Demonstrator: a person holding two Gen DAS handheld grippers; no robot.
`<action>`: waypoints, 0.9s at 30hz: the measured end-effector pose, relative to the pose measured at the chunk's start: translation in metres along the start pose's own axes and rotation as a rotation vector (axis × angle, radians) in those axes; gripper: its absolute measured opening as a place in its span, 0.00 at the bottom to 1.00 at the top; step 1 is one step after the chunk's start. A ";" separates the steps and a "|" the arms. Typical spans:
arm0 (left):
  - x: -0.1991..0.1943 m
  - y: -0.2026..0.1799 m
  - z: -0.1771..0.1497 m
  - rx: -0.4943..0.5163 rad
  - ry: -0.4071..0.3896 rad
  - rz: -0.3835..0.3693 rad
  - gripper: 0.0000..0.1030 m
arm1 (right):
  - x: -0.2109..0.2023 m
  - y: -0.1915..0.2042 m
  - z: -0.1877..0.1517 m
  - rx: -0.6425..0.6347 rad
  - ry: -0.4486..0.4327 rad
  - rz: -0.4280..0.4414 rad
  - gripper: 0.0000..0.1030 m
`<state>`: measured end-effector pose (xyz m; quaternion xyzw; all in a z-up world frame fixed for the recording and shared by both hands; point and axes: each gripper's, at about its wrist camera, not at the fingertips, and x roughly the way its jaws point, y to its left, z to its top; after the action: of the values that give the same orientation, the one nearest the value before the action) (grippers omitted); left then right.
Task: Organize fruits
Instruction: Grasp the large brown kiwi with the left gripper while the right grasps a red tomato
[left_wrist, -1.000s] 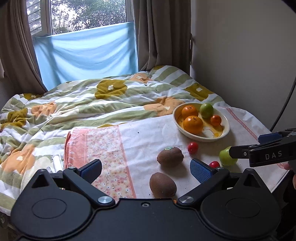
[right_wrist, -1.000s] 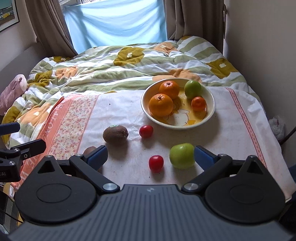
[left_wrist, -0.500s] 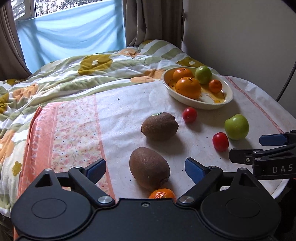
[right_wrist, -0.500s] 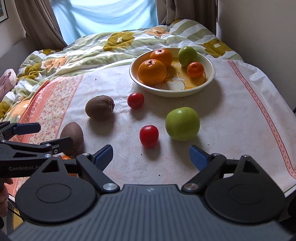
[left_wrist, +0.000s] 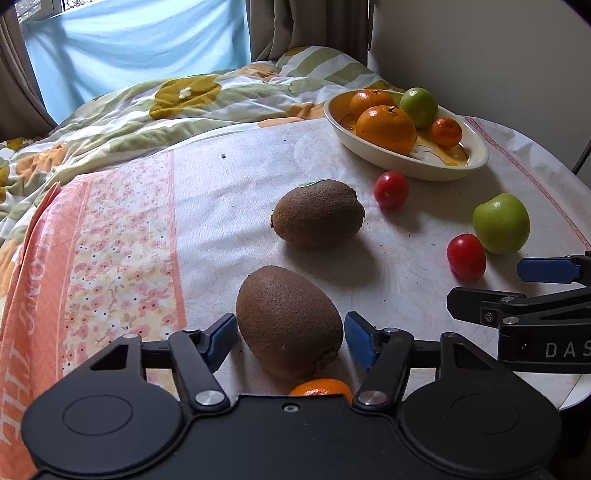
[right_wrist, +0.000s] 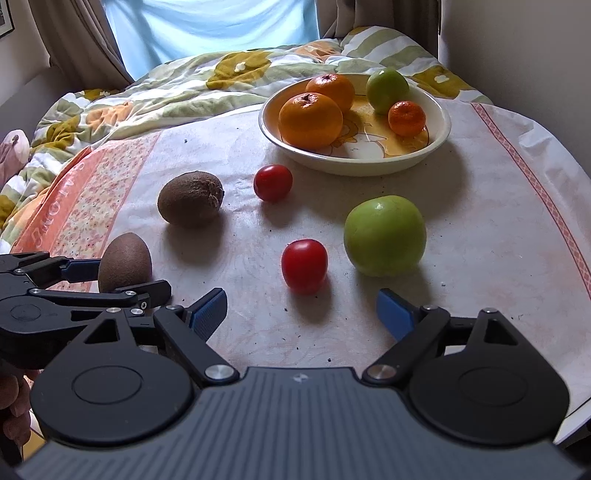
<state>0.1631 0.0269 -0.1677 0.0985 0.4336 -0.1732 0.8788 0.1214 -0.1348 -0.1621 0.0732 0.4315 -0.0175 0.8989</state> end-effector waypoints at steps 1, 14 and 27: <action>0.000 0.000 0.000 -0.002 -0.001 0.001 0.64 | 0.001 0.000 0.000 0.001 0.001 0.001 0.99; -0.001 0.003 0.004 -0.017 0.003 -0.010 0.58 | 0.015 0.001 0.006 -0.006 0.002 0.002 0.78; -0.012 0.008 0.009 -0.020 -0.024 -0.010 0.58 | 0.021 0.008 0.009 -0.033 -0.025 -0.004 0.63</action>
<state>0.1659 0.0341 -0.1531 0.0853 0.4251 -0.1743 0.8841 0.1425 -0.1276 -0.1715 0.0573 0.4207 -0.0129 0.9053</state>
